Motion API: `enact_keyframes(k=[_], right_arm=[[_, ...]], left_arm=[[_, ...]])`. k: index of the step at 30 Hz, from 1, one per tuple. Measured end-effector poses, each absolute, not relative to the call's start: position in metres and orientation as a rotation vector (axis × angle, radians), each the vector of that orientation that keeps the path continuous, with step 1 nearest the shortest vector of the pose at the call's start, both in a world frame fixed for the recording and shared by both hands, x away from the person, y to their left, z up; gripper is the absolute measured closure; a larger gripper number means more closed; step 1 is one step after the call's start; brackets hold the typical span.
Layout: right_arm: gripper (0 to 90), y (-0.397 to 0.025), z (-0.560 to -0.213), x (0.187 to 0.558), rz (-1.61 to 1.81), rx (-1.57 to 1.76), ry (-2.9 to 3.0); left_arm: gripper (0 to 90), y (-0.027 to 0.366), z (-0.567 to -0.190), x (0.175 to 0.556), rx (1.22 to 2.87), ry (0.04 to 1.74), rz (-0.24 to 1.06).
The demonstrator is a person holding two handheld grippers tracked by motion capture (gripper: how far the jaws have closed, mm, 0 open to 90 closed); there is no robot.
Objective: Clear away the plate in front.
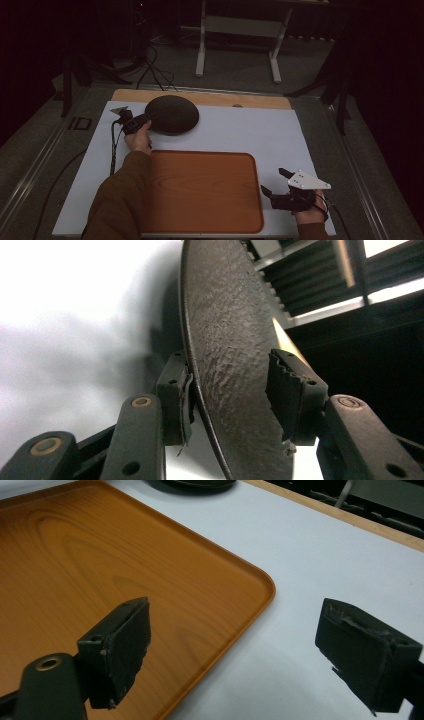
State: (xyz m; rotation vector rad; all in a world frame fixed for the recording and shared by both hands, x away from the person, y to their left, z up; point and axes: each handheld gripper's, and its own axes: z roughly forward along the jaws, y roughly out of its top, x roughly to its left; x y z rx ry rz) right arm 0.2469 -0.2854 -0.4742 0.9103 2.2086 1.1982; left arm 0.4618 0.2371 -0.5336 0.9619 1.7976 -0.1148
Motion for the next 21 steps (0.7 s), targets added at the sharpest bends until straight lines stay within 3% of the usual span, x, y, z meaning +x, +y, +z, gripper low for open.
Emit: enact_keyframes(k=[4,7,8,12,21], right_arm=[[14.4,-0.285,-0.474,0.247,1.198,0.909,2.212],[14.4,-0.285,-0.474,0.247,1.199,0.910,2.211],[14.5,-0.286,-0.474,0.247,1.200,0.909,2.211],[14.5,-0.286,-0.474,0.246,1.202,0.908,2.212],[14.5,-0.287,-0.473,0.245,1.200,0.908,2.213]], left_arm=[[50.3,0.231,-0.544,0.465,0.901,1.808,-0.246],[50.3,0.223,-0.549,0.466,0.918,1.824,-0.265],[53.0,0.221,-0.550,0.466,0.921,1.843,-0.259],[78.7,0.218,-0.551,0.464,0.913,1.892,-0.246],[86.1,0.218,-0.545,0.458,0.816,1.841,-0.290]])
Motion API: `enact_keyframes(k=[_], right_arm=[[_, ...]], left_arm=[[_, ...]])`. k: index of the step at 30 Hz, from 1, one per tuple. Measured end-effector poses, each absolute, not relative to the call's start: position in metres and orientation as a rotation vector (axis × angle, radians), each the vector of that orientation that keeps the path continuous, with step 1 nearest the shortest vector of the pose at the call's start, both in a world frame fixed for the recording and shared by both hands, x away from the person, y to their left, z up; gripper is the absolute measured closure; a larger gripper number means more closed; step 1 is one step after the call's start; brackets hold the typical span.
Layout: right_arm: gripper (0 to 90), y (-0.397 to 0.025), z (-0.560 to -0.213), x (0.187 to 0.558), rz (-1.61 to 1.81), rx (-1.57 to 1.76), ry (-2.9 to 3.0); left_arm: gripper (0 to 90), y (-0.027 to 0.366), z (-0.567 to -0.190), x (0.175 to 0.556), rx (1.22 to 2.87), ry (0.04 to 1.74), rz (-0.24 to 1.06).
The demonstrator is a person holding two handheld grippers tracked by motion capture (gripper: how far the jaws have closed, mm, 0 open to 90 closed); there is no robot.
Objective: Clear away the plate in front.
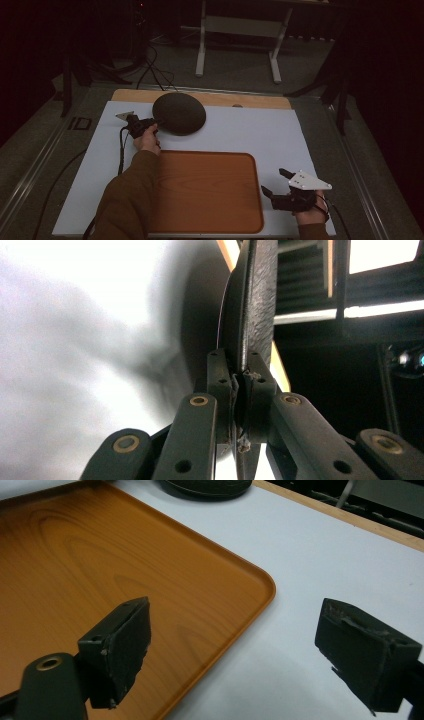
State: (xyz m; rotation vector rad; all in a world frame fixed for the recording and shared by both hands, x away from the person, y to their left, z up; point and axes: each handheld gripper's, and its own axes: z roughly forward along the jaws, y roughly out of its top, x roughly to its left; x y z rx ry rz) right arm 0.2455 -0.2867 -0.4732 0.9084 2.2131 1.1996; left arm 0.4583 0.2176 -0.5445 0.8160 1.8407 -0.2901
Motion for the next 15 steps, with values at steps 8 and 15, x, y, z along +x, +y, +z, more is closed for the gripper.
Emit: enact_keyframes(k=[8,15], right_arm=[[14.5,-0.287,-0.473,0.245,1.199,0.910,2.212],[14.6,-0.288,-0.473,0.245,1.196,0.911,2.207]], left_arm=[[85.0,0.219,-0.543,0.452,0.792,1.842,-0.327],[84.4,0.219,-0.536,0.444,0.789,1.828,-0.349]])
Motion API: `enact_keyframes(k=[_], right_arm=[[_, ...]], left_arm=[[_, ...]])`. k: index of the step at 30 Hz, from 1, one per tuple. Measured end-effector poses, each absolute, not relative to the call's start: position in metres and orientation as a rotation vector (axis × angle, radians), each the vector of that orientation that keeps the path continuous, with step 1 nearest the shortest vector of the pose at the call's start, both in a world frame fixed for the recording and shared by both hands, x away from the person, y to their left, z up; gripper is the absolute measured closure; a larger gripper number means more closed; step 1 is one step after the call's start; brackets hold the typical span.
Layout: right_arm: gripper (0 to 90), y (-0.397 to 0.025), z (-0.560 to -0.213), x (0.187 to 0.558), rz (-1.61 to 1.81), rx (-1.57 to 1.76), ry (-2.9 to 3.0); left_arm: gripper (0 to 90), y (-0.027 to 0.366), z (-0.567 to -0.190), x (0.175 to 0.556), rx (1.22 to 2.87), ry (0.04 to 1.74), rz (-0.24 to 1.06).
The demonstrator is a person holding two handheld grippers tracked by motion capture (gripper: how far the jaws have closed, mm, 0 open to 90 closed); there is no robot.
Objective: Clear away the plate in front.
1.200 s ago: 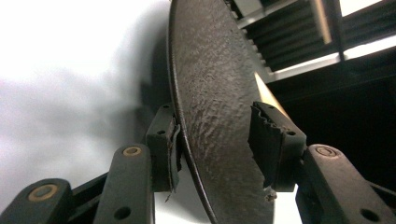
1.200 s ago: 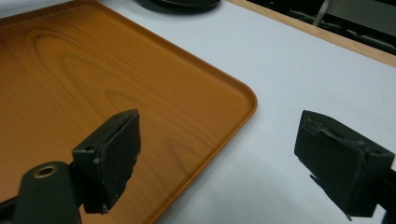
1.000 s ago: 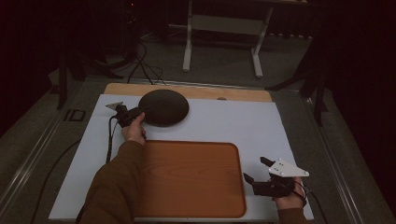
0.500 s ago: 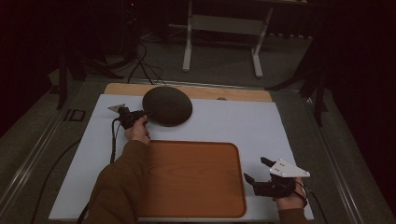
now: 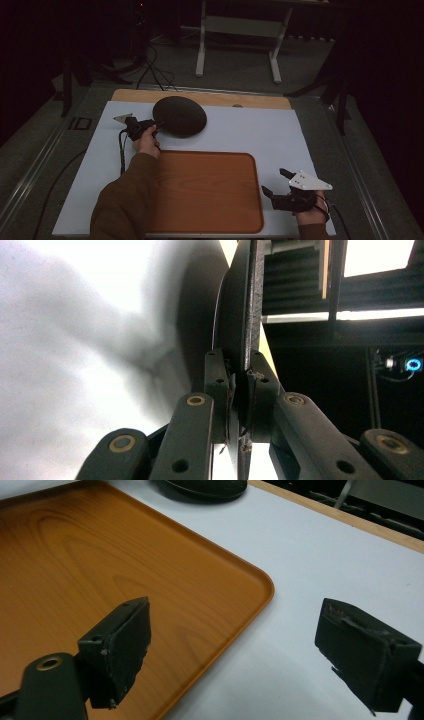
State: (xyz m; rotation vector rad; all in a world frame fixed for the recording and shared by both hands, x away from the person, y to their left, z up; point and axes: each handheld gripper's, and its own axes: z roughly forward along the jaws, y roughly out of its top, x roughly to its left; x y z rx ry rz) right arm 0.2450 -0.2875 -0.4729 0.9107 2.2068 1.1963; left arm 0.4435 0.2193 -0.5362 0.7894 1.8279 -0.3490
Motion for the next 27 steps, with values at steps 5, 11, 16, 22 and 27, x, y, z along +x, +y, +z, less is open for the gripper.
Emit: enact_keyframes(k=[5,11,16,22,27], right_arm=[[14.6,-0.287,-0.473,0.245,1.194,0.912,2.205],[14.6,-0.288,-0.473,0.245,1.195,0.914,2.200],[14.5,-0.287,-0.473,0.245,1.194,0.915,2.198],[14.5,-0.287,-0.472,0.245,1.190,0.915,2.197],[14.5,-0.287,-0.472,0.245,1.199,0.914,2.195]], left_arm=[[84.4,0.220,-0.526,0.437,0.790,1.789,-0.358],[84.2,0.221,-0.514,0.422,0.810,1.755,-0.354],[84.5,0.223,-0.507,0.410,0.804,1.710,-0.361],[84.3,0.227,-0.500,0.394,0.807,1.697,-0.368],[84.3,0.232,-0.500,0.377,0.813,1.664,-0.365]])
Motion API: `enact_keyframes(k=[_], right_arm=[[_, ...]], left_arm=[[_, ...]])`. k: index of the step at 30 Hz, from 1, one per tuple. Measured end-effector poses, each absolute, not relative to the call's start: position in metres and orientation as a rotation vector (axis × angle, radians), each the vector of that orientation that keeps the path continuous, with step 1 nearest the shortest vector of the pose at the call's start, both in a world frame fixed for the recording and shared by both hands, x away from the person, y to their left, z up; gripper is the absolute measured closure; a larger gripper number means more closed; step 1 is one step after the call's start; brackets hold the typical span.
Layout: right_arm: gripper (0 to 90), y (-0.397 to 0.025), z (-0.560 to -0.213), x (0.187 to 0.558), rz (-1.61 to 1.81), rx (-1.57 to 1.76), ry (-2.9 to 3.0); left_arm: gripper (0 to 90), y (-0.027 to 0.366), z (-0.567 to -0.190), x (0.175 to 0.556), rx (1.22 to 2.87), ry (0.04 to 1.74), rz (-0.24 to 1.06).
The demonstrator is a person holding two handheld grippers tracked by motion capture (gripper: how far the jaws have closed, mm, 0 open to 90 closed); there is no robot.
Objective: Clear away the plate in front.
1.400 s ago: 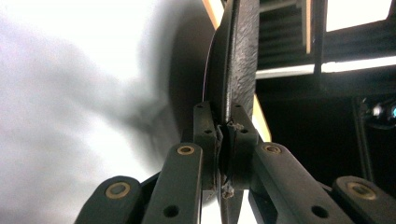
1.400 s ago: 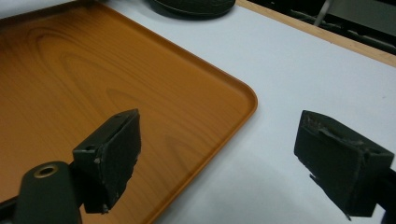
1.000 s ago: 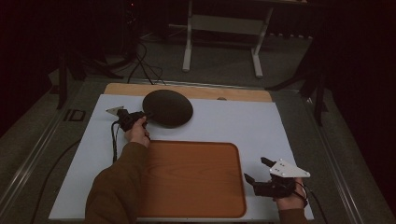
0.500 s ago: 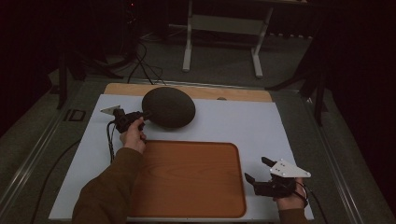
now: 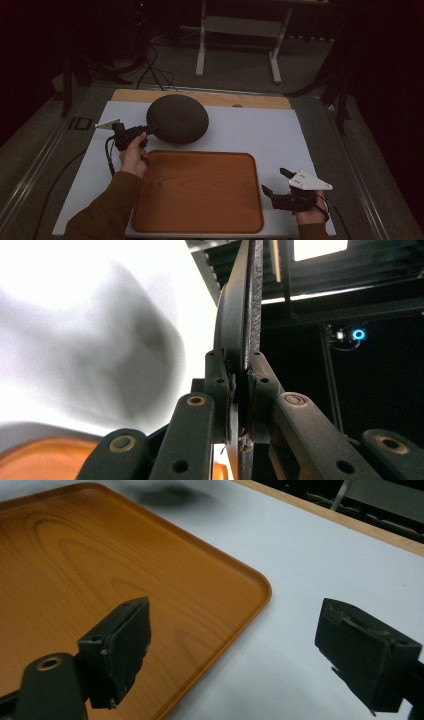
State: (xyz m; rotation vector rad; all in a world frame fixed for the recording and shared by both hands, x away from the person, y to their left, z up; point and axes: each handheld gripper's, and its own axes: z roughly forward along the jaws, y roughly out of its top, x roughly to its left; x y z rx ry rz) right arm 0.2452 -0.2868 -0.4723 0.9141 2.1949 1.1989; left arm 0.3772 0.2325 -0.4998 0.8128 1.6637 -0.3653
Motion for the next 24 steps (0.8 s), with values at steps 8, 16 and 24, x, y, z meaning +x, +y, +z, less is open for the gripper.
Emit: enact_keyframes(k=[8,16,24], right_arm=[[14.5,-0.286,-0.472,0.245,1.209,0.913,2.190],[14.5,-0.287,-0.471,0.245,1.214,0.922,2.182],[14.5,-0.287,-0.471,0.246,1.208,0.915,2.187]], left_arm=[[84.4,0.239,-0.496,0.353,0.847,1.623,-0.370],[84.5,0.241,-0.497,0.328,0.818,1.575,-0.402],[84.6,0.242,-0.496,0.306,0.852,1.591,-0.327]])
